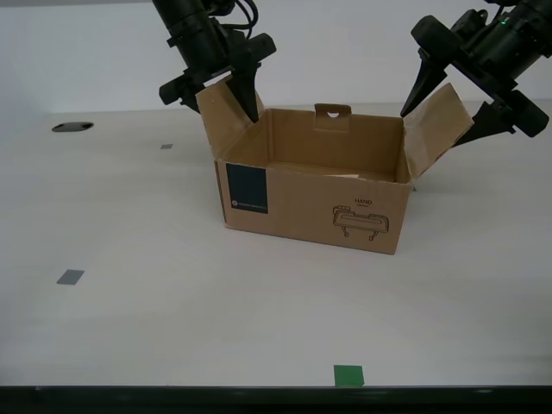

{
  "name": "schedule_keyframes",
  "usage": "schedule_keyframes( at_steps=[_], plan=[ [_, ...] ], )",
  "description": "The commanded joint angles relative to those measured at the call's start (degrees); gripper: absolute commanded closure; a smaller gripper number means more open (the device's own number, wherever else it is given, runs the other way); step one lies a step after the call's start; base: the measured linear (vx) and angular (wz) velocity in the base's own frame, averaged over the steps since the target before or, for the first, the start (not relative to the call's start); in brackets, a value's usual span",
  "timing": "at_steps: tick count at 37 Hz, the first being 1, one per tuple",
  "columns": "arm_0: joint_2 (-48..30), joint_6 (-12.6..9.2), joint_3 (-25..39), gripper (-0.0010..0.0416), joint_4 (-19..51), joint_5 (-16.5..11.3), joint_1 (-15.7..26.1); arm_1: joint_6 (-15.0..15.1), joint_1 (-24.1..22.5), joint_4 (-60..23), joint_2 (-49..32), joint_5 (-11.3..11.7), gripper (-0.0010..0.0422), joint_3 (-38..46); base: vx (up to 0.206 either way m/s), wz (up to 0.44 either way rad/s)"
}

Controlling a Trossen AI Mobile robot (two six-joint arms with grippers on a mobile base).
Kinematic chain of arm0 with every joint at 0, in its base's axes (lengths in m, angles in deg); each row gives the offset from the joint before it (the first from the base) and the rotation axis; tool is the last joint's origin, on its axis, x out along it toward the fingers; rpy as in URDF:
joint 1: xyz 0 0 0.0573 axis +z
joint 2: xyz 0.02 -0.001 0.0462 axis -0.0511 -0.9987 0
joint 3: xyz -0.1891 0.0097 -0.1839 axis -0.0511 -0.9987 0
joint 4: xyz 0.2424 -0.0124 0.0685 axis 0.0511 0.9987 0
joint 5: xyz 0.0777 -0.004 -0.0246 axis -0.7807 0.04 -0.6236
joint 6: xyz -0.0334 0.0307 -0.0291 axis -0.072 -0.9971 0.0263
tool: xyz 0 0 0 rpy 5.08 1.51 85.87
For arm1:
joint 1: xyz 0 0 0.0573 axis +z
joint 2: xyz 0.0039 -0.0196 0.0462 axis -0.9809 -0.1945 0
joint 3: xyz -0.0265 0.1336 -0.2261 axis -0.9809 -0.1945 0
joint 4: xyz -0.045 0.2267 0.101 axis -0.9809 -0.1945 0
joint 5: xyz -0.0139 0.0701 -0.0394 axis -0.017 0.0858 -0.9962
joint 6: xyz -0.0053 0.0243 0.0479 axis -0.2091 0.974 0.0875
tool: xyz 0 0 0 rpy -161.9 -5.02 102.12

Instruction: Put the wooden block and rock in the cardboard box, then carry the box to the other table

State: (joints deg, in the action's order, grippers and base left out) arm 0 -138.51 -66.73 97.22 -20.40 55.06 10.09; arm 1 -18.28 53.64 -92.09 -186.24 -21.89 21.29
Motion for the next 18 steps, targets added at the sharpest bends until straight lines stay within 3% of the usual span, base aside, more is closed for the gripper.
schedule_keyframes(
  at_steps=[1,18],
  plan=[
    [-2.1,-0.2,1.7,0.0051,-0.6,-0.2,0.4,-1.0,-0.1,0.8,0.0,-0.2,0.0149,0.0,0.0,0.0],
    [-7.4,0.0,3.7,0.0051,-3.3,-0.2,2.7,-2.1,-0.8,4.7,0.0,-0.2,0.0149,-0.2,0.0,0.0]
  ],
)
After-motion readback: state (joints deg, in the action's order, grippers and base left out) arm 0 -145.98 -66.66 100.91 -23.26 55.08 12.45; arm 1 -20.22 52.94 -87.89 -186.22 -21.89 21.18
